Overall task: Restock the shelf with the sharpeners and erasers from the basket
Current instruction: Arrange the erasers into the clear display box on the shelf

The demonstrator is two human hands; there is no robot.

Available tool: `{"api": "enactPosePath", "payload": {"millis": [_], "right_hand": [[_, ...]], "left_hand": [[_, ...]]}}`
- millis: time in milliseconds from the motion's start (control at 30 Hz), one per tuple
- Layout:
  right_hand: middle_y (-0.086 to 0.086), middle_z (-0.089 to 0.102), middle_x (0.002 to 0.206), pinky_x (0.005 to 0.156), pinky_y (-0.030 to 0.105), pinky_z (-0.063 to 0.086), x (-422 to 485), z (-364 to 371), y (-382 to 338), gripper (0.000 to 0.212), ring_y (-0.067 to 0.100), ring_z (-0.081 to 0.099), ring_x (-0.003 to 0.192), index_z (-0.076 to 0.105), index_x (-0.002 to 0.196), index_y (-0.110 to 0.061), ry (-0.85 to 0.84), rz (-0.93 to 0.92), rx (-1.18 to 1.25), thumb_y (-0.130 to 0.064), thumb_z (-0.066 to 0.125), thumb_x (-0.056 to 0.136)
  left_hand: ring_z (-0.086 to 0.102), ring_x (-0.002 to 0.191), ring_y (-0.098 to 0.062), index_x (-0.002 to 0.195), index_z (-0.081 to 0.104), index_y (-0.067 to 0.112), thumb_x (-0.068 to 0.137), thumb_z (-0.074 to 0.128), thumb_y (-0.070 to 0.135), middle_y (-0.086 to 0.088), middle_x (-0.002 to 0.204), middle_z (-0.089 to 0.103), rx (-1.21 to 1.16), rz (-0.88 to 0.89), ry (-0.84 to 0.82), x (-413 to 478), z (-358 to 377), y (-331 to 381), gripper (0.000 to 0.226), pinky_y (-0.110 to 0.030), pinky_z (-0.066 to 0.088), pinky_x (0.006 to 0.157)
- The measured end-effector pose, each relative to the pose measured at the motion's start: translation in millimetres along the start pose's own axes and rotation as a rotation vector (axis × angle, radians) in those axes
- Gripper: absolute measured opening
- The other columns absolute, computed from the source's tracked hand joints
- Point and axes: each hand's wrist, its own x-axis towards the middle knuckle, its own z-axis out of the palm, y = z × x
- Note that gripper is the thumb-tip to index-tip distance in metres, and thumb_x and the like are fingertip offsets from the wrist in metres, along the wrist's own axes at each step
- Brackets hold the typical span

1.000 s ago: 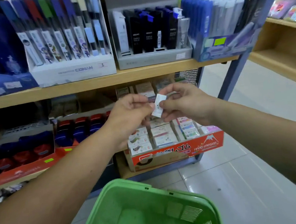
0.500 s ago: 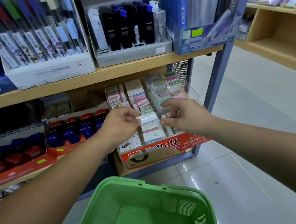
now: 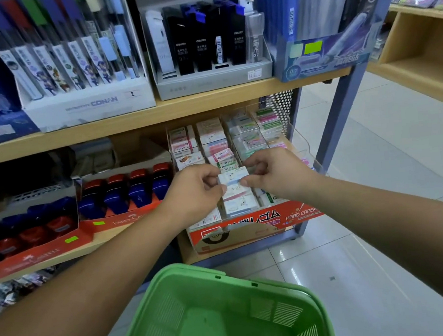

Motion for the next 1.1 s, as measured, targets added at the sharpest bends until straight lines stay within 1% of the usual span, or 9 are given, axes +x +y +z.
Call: {"api": "enactPosePath", "payload": {"millis": [133,233,300,500,600,733,900,967,1100], "right_hand": [[0.001,0.075,0.118,0.077,0.028,0.058,0,-3,-1,0.067,0.016,0.07,0.1,0.063,0.14,-0.015,0.012,0.048,0.062,-0.045,0.084,0.085],[-0.002,0.073,0.106,0.075,0.027,0.056,-8,-8,-4,0.075,0.014,0.07,0.094,0.057,0.146,-0.013,-0.059,0.038,0.032,-0.044,0.085,0.084],[-0.006,0.071,0.099,0.072,0.028,0.058,-11,-9,-5,0.073,0.013,0.07,0.09,0.056,0.147,-0.014,-0.09,0.03,-0.011,-0.04,0.085,0.085],[0.002,0.074,0.116,0.08,0.032,0.06,-13,-6,-10,0.071,0.017,0.07,0.1,0.057,0.146,-0.014,-0.089,0.039,-0.053,-0.04,0.084,0.086],[-0.004,0.07,0.108,0.081,0.034,0.061,-15,-9,-11,0.068,0.015,0.068,0.097,0.058,0.144,-0.014,-0.057,0.06,-0.045,-0.042,0.083,0.087],[-0.01,0.065,0.107,0.071,0.033,0.059,-32,-11,-13,0.057,0.01,0.064,0.091,0.062,0.137,-0.024,0.049,-0.031,-0.195,-0.053,0.076,0.089],[-0.006,0.054,0.136,0.09,0.028,0.044,-63,0,-12,0.062,0.015,0.052,0.123,0.056,0.144,-0.025,0.098,-0.156,-0.265,-0.053,0.072,0.092],[-0.003,0.051,0.142,0.099,0.032,0.044,-63,4,-14,0.07,0.018,0.05,0.131,0.05,0.15,-0.024,0.067,-0.13,-0.267,-0.054,0.072,0.091],[0.001,0.033,0.166,0.117,0.041,0.038,-54,7,-23,0.085,0.022,0.033,0.151,0.03,0.162,-0.025,-0.004,-0.082,-0.338,-0.058,0.067,0.094]], "left_hand": [[0.069,0.08,-0.01,0.118,0.066,0.02,0.09,0.08,0.022,0.004,0.091,0.069,-0.042,-0.045,0.01,-3,-13,-1,0.032,-0.026,0.06,0.07],[0.071,0.078,-0.013,0.107,0.066,0.023,0.086,0.083,0.02,0.002,0.089,0.071,-0.042,-0.065,-0.062,-10,-17,-2,0.027,-0.032,0.063,0.07],[0.069,0.077,-0.011,0.104,0.065,0.026,0.086,0.084,0.02,0.004,0.088,0.07,0.012,-0.043,-0.07,-13,-14,-1,0.027,-0.031,0.062,0.07],[0.067,0.077,-0.008,0.107,0.067,0.025,0.087,0.083,0.024,0.006,0.089,0.07,0.044,-0.027,-0.06,-11,-9,2,0.026,-0.027,0.059,0.068],[0.068,0.079,-0.009,0.106,0.067,0.027,0.086,0.084,0.024,0.006,0.09,0.069,0.048,-0.018,-0.05,-11,-14,3,0.026,-0.026,0.06,0.067],[0.065,0.086,-0.005,0.104,0.069,0.028,0.091,0.078,0.019,0.011,0.093,0.067,0.173,0.015,-0.004,-19,-42,-2,0.018,-0.017,0.052,0.067],[0.062,0.081,-0.001,0.089,0.07,0.033,0.091,0.078,0.024,0.018,0.096,0.064,0.232,-0.011,0.006,-54,-60,-11,0.012,-0.015,0.046,0.064],[0.062,0.087,-0.005,0.099,0.071,0.032,0.091,0.078,0.03,0.014,0.108,0.059,0.29,0.007,-0.016,-63,-57,-11,0.011,-0.021,0.05,0.071],[0.058,0.101,-0.013,0.137,0.063,0.021,0.091,0.076,0.042,0.005,0.119,0.053,0.358,-0.01,-0.054,-62,-49,-9,0.052,-0.034,0.053,0.09]]}}
